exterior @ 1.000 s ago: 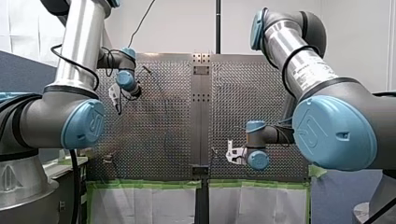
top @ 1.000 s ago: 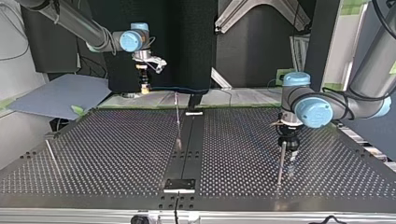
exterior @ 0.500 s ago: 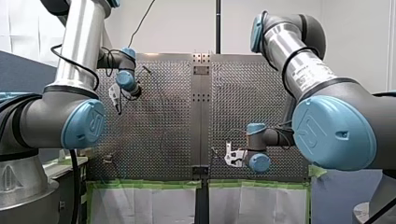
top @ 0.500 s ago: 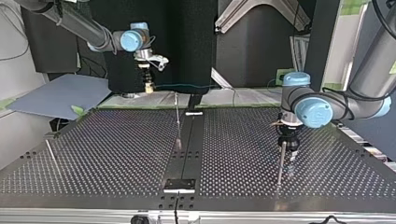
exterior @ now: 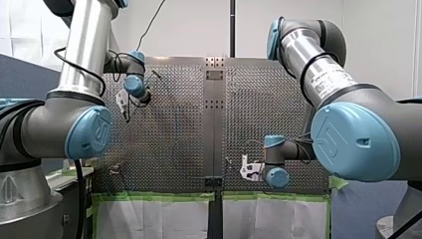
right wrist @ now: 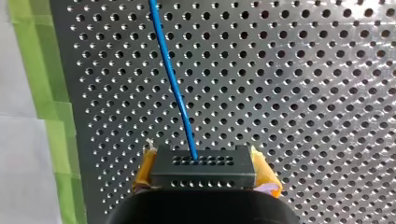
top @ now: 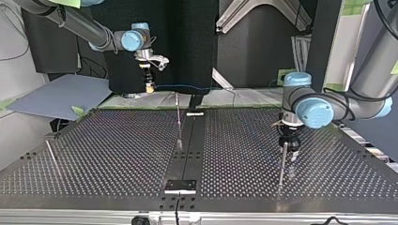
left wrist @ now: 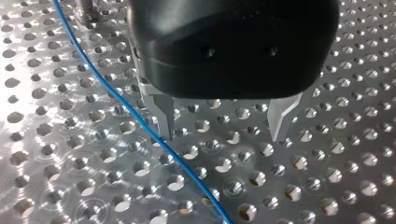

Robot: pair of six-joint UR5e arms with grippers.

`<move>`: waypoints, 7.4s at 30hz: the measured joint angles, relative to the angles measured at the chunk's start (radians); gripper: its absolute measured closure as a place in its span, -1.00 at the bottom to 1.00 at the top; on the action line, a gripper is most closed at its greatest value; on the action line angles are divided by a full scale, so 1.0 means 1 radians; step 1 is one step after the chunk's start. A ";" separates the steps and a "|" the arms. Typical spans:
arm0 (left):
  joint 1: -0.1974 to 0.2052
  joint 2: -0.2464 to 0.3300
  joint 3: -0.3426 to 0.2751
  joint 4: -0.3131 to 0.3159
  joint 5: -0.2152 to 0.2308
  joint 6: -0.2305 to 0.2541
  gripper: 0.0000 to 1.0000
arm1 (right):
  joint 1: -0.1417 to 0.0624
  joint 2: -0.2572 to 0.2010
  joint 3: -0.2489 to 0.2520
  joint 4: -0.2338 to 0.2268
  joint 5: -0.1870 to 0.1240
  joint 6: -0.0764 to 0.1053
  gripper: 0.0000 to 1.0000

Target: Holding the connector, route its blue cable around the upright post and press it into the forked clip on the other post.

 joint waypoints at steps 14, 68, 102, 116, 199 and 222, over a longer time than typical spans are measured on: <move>-0.018 0.002 -0.016 -0.096 -0.018 -0.023 -1.00 | -0.002 0.000 0.000 -0.005 -0.001 0.003 1.00; -0.033 0.407 0.093 -0.515 -0.199 0.242 -1.00 | -0.020 0.000 0.000 -0.002 -0.003 0.020 1.00; -0.132 0.418 0.185 -0.769 -0.003 0.301 -1.00 | -0.020 0.000 -0.001 -0.004 -0.014 0.025 1.00; -0.142 0.388 0.181 -0.737 -0.033 0.278 -1.00 | -0.019 0.000 -0.002 -0.004 -0.014 0.025 1.00; -0.390 0.229 0.113 -0.424 -0.347 0.497 -1.00 | -0.014 0.000 -0.001 0.004 -0.018 0.022 1.00; -0.403 0.176 0.074 -0.335 -0.438 0.613 -1.00 | -0.010 0.000 -0.002 0.007 -0.018 0.020 1.00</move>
